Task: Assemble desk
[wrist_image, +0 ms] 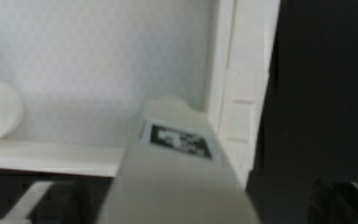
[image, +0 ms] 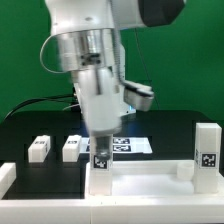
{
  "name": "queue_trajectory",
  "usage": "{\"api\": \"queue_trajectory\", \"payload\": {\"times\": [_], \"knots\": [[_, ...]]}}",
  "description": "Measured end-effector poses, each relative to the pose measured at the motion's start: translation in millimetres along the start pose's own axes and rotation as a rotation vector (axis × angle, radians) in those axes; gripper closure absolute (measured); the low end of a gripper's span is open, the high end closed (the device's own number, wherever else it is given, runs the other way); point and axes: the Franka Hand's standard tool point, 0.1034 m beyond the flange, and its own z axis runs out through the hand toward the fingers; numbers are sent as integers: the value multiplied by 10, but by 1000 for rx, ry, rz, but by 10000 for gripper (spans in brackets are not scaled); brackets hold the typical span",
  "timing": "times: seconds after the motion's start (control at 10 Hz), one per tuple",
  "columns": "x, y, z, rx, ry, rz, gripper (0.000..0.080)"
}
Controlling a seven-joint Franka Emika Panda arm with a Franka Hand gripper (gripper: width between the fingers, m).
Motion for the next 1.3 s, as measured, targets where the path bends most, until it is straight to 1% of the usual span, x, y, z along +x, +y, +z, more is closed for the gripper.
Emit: {"api": "queue_trajectory", "payload": {"times": [0.1,0.3,0.4,0.6,0.7,0.8,1.0,1.3], "knots": [[-70,-10,-33,-4,3,-25,164],[-49,5,-14,-7,2,-173,150],[-36,9,-15,-13,18,-333,150],[5,21,-19,-43,47,-725,150],[41,37,-31,-49,48,-877,150],[93,42,-74,-48,50,-1012,150],[137,35,-149,-35,60,-1010,150],[141,39,-139,-39,60,-1026,150]]}}
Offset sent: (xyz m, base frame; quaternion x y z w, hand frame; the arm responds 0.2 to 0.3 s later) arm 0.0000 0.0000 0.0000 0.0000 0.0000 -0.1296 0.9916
